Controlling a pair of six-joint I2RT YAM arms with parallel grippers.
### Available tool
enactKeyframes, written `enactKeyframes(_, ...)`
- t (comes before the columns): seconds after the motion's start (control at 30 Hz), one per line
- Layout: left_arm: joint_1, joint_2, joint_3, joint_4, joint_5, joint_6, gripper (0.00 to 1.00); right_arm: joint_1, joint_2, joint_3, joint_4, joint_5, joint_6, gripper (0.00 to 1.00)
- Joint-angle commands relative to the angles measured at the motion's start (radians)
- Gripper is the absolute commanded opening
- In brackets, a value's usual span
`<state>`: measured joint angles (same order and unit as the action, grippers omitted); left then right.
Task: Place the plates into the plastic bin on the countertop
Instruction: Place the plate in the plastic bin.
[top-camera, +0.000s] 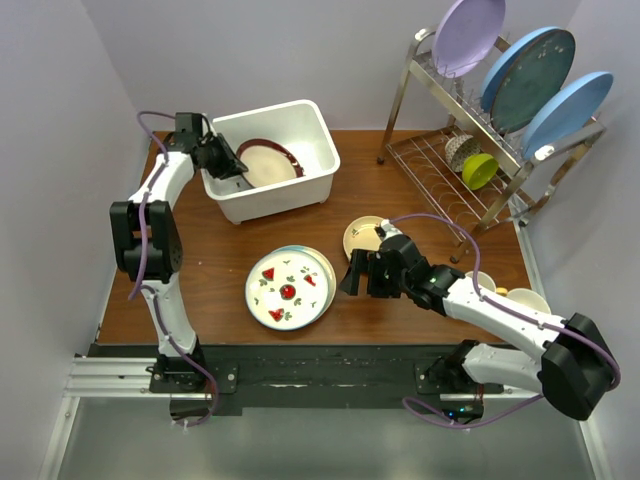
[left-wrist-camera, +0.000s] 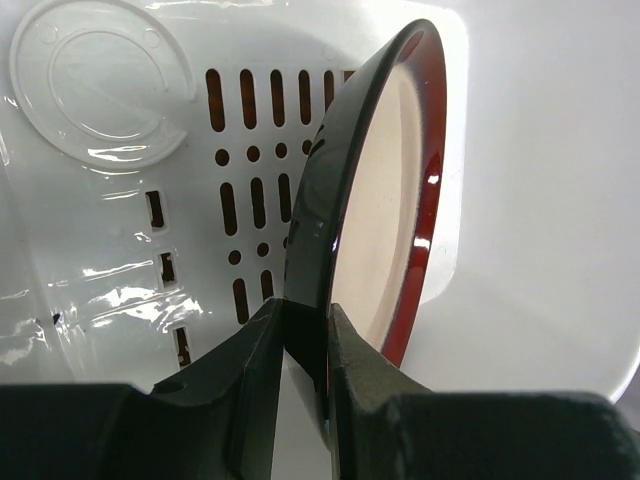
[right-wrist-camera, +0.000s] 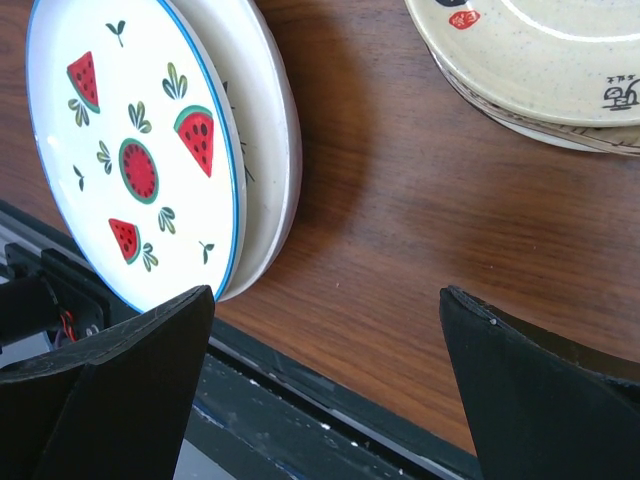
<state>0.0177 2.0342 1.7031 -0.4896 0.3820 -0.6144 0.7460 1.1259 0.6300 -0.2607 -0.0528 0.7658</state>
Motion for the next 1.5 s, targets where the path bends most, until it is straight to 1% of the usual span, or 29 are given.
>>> enactKeyframes(0.0, -0.01, -0.022, 0.072, 0.02, 0.072, 0.041, 0.11, 0.003, 0.014, 0.014, 0.049, -0.021, 0.003, 0.99)
enactKeyframes(0.23, -0.01, -0.012, 0.082, -0.01, 0.061, 0.07, 0.24, 0.004, 0.023, 0.016, 0.048, -0.028, 0.003, 0.99)
enactKeyframes(0.27, -0.01, -0.009, 0.085, -0.023, 0.058, 0.073, 0.27, 0.004, 0.023, 0.016, 0.049, -0.028, 0.004, 0.99)
enactKeyframes(0.47, -0.009, 0.04, 0.15, -0.099, 0.066, 0.084, 0.39, 0.004, 0.028, 0.014, 0.051, -0.032, 0.006, 0.99)
enactKeyframes(0.63, -0.01, 0.073, 0.204, -0.152, 0.04, 0.102, 0.46, 0.003, 0.029, 0.016, 0.048, -0.03, 0.003, 0.99)
enactKeyframes(0.67, -0.01, 0.072, 0.205, -0.158, 0.028, 0.104, 0.5, 0.004, 0.028, 0.016, 0.048, -0.03, 0.004, 0.99)
enactKeyframes(0.83, -0.009, 0.073, 0.196, -0.158, 0.028, 0.104, 0.56, 0.004, 0.035, 0.019, 0.051, -0.036, 0.003, 0.99)
enactKeyframes(0.87, -0.01, 0.073, 0.196, -0.161, 0.028, 0.105, 0.59, 0.004, 0.037, 0.019, 0.051, -0.039, 0.004, 0.99)
enactKeyframes(1.0, -0.01, 0.075, 0.191, -0.165, 0.017, 0.108, 0.6, 0.003, 0.038, 0.017, 0.058, -0.045, 0.007, 0.99)
enactKeyframes(1.07, -0.035, 0.075, 0.193, -0.165, 0.02, 0.108, 0.62, 0.004, 0.038, 0.017, 0.064, -0.047, 0.009, 0.99)
enactKeyframes(1.33, -0.047, 0.037, 0.207, -0.149, 0.006, 0.107, 0.8, 0.003, 0.032, 0.02, 0.055, -0.053, 0.004, 0.99)
enactKeyframes(1.47, -0.05, -0.003, 0.207, -0.132, 0.012, 0.107, 0.84, 0.003, 0.026, 0.02, 0.052, -0.053, 0.003, 0.99)
